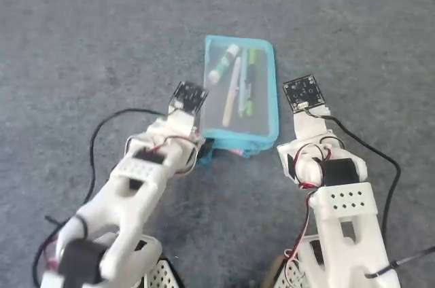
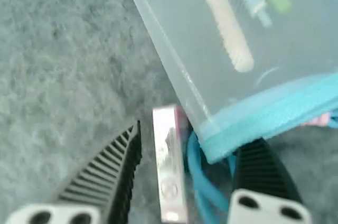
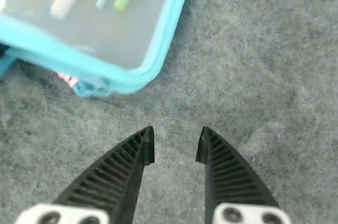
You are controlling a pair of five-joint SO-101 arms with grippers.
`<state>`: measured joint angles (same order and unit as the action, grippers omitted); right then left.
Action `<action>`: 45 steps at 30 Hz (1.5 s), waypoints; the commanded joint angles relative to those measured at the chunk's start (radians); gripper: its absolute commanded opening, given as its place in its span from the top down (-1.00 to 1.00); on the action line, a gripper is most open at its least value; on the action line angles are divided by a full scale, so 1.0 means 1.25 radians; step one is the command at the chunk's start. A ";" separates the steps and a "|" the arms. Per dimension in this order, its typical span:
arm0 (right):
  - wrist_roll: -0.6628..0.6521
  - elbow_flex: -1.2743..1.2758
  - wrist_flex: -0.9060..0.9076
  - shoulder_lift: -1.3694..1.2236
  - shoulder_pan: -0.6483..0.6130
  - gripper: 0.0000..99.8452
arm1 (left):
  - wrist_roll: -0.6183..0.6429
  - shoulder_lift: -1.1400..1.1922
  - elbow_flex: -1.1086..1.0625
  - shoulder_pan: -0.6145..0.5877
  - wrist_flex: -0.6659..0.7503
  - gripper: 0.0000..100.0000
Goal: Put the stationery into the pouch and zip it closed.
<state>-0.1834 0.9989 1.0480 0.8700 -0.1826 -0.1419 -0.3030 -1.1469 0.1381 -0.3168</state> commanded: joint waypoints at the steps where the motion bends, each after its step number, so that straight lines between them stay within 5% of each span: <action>1: -0.018 -0.006 0.006 0.021 0.004 0.72 | 0.026 0.050 0.100 -0.005 0.056 0.48; 11: -0.018 -0.006 0.007 0.021 0.004 0.72 | 0.070 0.133 0.201 -0.012 0.102 0.89; 24: -0.014 -0.006 0.007 0.021 -0.006 0.72 | 0.222 -0.068 0.282 -0.199 -0.031 0.91; 33: 0.032 -0.033 -0.010 0.014 -0.246 0.72 | 0.243 -0.079 0.255 -0.297 -0.037 0.95; 39: 0.107 -0.087 -0.104 -0.006 -0.445 0.72 | 0.296 -0.071 0.263 -0.415 -0.041 0.73; 45: 0.153 -0.259 -0.123 -0.226 -0.467 0.72 | 0.303 -0.071 0.241 -0.495 -0.036 0.72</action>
<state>-0.0284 0.8270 0.9191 0.7181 -0.7503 0.2156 -0.3383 -0.8431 -0.4542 -0.3613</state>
